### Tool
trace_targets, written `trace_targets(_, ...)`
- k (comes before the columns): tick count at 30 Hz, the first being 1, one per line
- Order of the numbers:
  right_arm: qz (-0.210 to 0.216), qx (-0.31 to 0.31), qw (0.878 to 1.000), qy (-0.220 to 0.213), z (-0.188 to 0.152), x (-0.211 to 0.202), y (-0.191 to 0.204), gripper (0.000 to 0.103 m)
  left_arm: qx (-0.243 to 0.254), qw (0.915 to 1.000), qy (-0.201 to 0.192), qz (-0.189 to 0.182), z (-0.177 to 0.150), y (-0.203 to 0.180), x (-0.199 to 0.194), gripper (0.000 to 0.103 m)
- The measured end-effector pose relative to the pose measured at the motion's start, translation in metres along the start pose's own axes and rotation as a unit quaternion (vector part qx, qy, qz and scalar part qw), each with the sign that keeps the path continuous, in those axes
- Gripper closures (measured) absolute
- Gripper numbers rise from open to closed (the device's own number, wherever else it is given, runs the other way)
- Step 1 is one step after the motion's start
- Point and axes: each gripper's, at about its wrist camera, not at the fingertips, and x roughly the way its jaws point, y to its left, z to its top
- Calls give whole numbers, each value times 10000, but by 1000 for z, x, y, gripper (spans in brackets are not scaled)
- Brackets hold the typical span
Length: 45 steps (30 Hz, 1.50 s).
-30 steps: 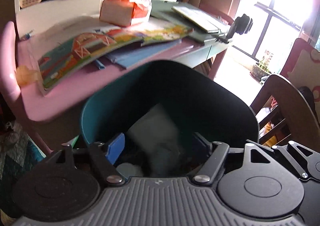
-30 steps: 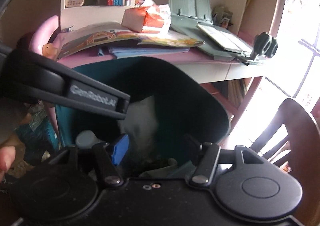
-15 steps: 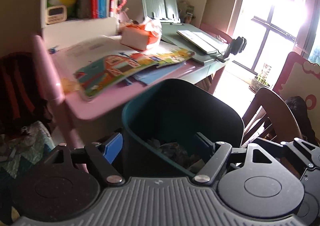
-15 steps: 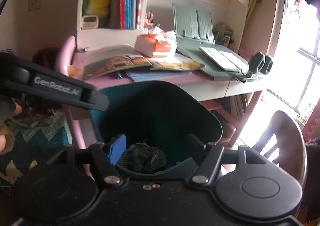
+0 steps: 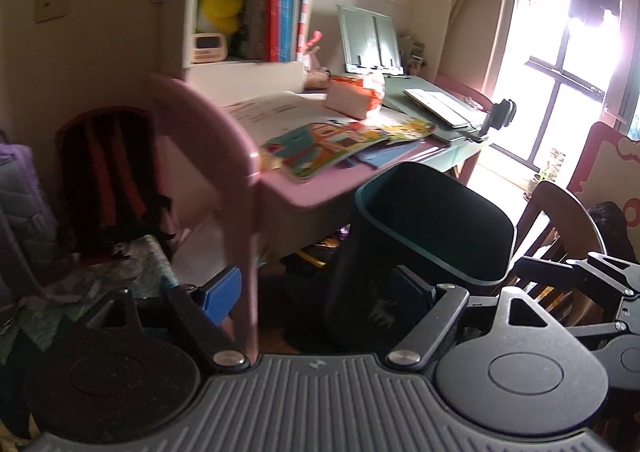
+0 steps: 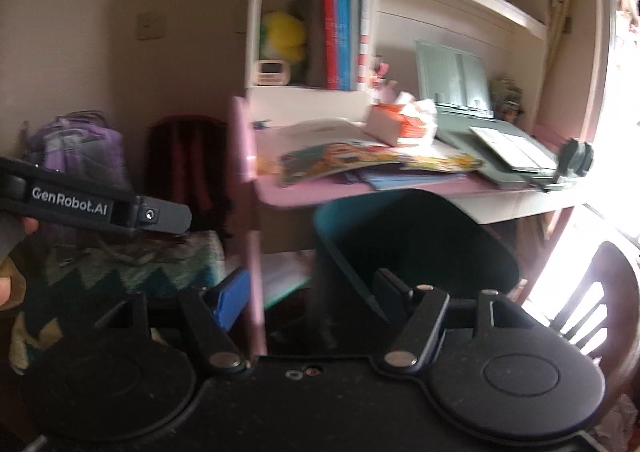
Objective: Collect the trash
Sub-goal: 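Move both open tools back down to the remaining trash on the floor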
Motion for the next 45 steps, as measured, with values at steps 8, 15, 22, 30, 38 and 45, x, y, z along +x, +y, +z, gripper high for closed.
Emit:
trace_targets(8, 851, -135, 9961, 192, -16, 13, 67, 35, -247, 9992, -123, 292, -45, 70, -44, 14)
trace_targets(15, 1464, -335, 9876, 453, -44, 40, 132, 34, -577, 9966, -147, 564, -93, 132, -68, 3)
trace_targets(22, 2004, -269, 9750, 916, -84, 88, 188, 34, -919, 9914, 128, 922, -156, 192, -57, 0)
trace_targets(30, 2009, -175, 9530, 2262, -180, 198, 242, 34, -1308, 9779, 743, 1455, -246, 273, 14, 0)
trace_targets(38, 1587, 198, 9178, 3634, -306, 306, 280, 34, -1961, 9446, 1746, 1967, -347, 345, 119, 0)
trace_targets(45, 904, 574, 8478, 5194, -433, 373, 294, 34, -2278, 9076, 2675, 2299, -426, 386, 206, 0)
